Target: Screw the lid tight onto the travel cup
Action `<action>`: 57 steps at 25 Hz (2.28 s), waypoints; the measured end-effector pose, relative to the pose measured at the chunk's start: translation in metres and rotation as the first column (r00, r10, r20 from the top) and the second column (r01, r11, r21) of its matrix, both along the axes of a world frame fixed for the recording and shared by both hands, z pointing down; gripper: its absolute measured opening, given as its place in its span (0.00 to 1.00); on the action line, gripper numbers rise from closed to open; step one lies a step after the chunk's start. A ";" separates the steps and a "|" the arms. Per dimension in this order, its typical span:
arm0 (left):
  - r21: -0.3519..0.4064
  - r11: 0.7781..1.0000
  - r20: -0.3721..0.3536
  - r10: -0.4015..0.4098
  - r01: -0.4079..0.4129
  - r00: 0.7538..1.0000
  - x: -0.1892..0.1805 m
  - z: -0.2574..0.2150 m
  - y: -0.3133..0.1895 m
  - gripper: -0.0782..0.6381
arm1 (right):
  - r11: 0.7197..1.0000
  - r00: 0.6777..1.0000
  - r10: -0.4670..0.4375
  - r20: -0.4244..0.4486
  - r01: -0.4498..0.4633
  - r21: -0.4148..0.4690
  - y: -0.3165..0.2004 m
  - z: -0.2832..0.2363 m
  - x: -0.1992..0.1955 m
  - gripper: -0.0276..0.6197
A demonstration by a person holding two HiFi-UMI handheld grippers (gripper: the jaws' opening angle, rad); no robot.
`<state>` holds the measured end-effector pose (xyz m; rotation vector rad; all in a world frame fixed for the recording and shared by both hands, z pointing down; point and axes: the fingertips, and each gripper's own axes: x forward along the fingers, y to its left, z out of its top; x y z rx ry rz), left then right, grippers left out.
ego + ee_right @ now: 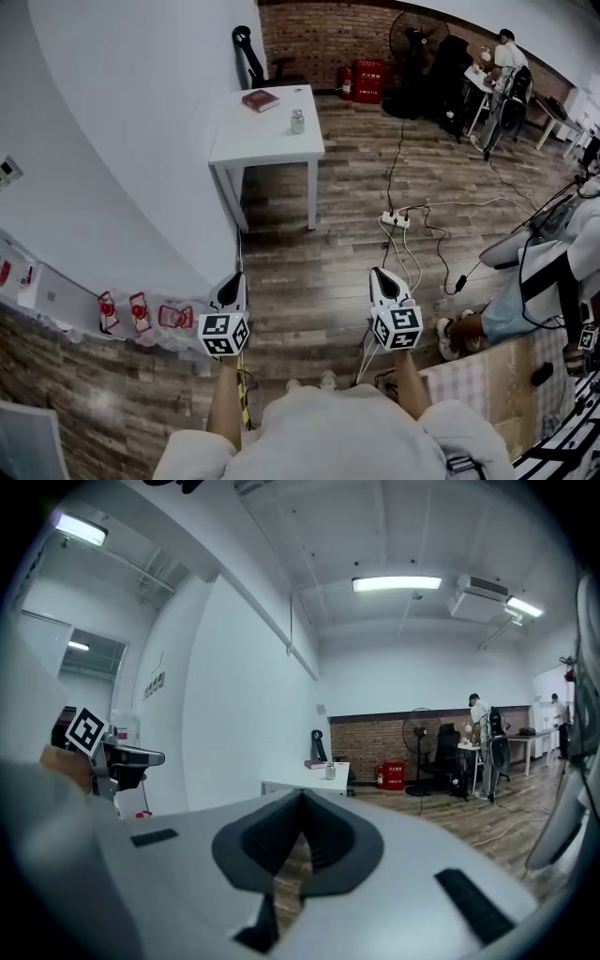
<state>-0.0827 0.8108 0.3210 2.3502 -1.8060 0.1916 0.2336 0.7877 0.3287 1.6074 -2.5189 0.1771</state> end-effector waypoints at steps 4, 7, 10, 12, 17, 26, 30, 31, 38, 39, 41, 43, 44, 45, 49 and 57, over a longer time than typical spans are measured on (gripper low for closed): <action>-0.001 1.000 0.005 0.001 -0.001 1.000 0.007 0.001 -0.003 0.12 | 1.000 1.000 -0.007 0.013 0.007 0.008 -0.002 0.000 0.004 0.04; 0.001 1.000 0.010 0.003 -0.003 1.000 0.017 0.001 -0.007 0.12 | 1.000 1.000 -0.015 0.011 0.015 0.008 -0.007 0.002 0.009 0.04; 0.002 1.000 0.015 0.007 -0.007 1.000 0.031 0.001 -0.012 0.12 | 1.000 1.000 -0.024 0.015 0.023 0.011 -0.012 0.002 0.017 0.04; 0.002 1.000 0.016 0.004 -0.004 1.000 0.040 0.002 -0.012 0.12 | 0.999 0.999 -0.035 0.017 0.034 0.014 -0.013 0.003 0.021 0.04; -0.008 1.000 0.011 0.006 -0.005 1.000 0.060 0.010 -0.016 0.12 | 0.999 0.999 -0.051 0.011 0.051 0.009 -0.022 0.009 0.031 0.04; -0.032 0.999 0.002 0.016 -0.016 1.000 0.064 0.027 -0.058 0.12 | 0.998 0.998 -0.064 0.011 0.064 -0.018 -0.063 0.025 0.023 0.04; -0.042 0.999 -0.005 0.029 -0.030 1.000 0.056 0.035 -0.101 0.12 | 0.998 0.998 -0.062 0.006 0.062 -0.021 -0.101 0.029 0.011 0.04; -0.043 0.998 -0.007 0.035 -0.035 0.999 0.055 0.037 -0.113 0.12 | 0.998 0.998 -0.060 0.003 0.060 -0.022 -0.112 0.030 0.009 0.04; -0.032 0.997 -0.017 0.065 -0.065 0.998 0.036 0.038 -0.212 0.12 | 0.999 0.999 -0.045 -0.005 0.044 -0.027 -0.205 0.031 -0.014 0.04; -0.031 0.997 -0.019 0.065 -0.066 0.998 0.029 0.037 -0.227 0.12 | 0.999 0.999 -0.046 -0.001 0.045 -0.028 -0.219 0.029 -0.021 0.04; -0.029 0.997 -0.023 0.067 -0.067 0.998 0.016 0.033 -0.255 0.12 | 0.999 0.999 -0.047 0.002 0.047 -0.027 -0.248 0.022 -0.035 0.04; -0.027 0.997 -0.026 0.067 -0.068 0.997 -0.001 0.028 -0.285 0.12 | 0.999 0.999 -0.046 0.003 0.046 -0.020 -0.280 0.014 -0.050 0.04; -0.027 0.997 -0.026 0.067 -0.068 0.997 -0.009 0.026 -0.300 0.12 | 0.999 0.999 -0.046 0.007 0.046 -0.017 -0.295 0.011 -0.058 0.04; -0.026 0.997 -0.025 0.068 -0.069 0.997 -0.017 0.025 -0.314 0.12 | 0.999 0.999 -0.046 0.010 0.046 -0.015 -0.310 0.009 -0.066 0.04; -0.015 0.997 -0.026 0.078 -0.078 0.997 -0.041 0.020 -0.371 0.12 | 0.999 0.999 -0.037 0.009 0.037 0.001 -0.365 0.001 -0.088 0.04; -0.016 0.991 -0.029 0.133 -0.134 0.991 -0.053 0.026 -0.448 0.12 | 1.000 1.000 -0.001 -0.001 0.001 -0.003 -0.430 0.007 -0.107 0.04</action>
